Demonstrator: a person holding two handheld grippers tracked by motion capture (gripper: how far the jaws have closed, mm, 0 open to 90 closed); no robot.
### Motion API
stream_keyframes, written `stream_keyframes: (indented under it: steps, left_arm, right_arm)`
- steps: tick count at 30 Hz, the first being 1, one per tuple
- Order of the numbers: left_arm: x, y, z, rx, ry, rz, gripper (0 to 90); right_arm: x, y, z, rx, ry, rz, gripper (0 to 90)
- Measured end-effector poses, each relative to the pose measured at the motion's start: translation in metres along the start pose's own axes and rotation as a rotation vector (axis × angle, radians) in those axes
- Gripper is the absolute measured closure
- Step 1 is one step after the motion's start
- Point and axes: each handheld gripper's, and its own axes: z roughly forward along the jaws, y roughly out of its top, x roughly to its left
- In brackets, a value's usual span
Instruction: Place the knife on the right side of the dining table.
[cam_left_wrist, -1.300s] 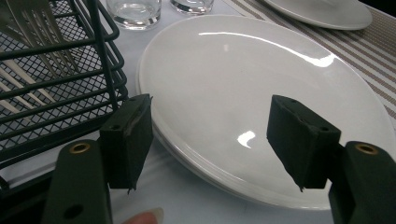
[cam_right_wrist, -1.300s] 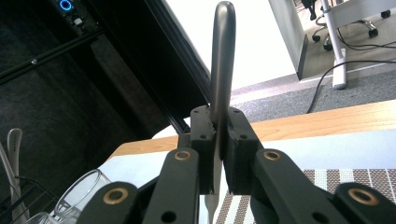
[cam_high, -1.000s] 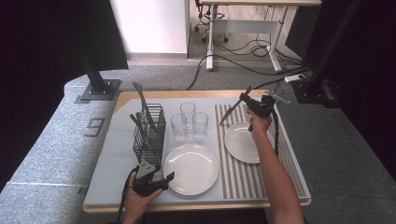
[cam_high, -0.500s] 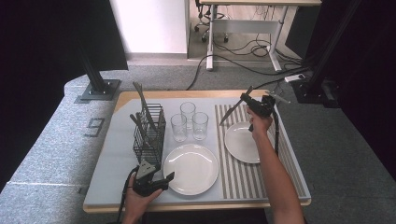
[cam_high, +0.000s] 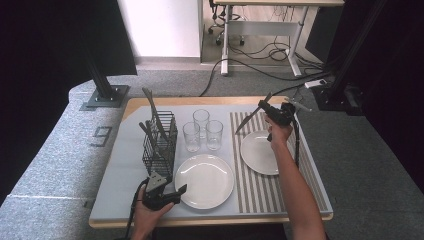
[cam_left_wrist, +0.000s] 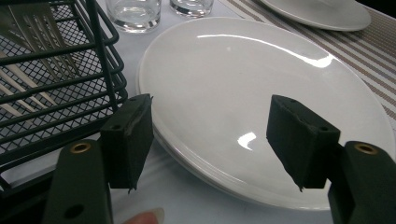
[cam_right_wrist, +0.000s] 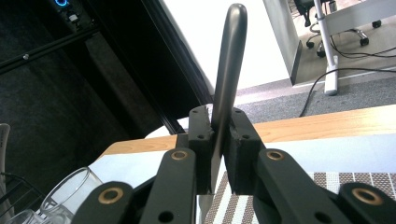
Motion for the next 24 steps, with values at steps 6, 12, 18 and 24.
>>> stream_keyframes:
  steps: [6,12,18,24]
  left_arm:
    - [-0.0003,-0.0001,0.0004,0.002,-0.002,0.001,31.8]
    - [-0.0006,-0.0001,0.0008,0.005,-0.004,0.002,31.8]
    - [-0.0006,-0.0001,0.0008,0.007,-0.007,0.003,31.8]
    - [-0.0006,0.0000,0.0005,0.006,-0.008,0.004,31.8]
  right_arm:
    - [-0.0019,-0.0011,-0.0024,-0.002,-0.010,-0.008,81.2]
    - [-0.0035,-0.0013,-0.0040,-0.002,-0.017,-0.011,80.7]
    - [-0.0052,-0.0019,-0.0047,-0.004,-0.023,-0.011,80.4]
    - [-0.0061,-0.0022,-0.0051,-0.006,-0.032,-0.010,80.2]
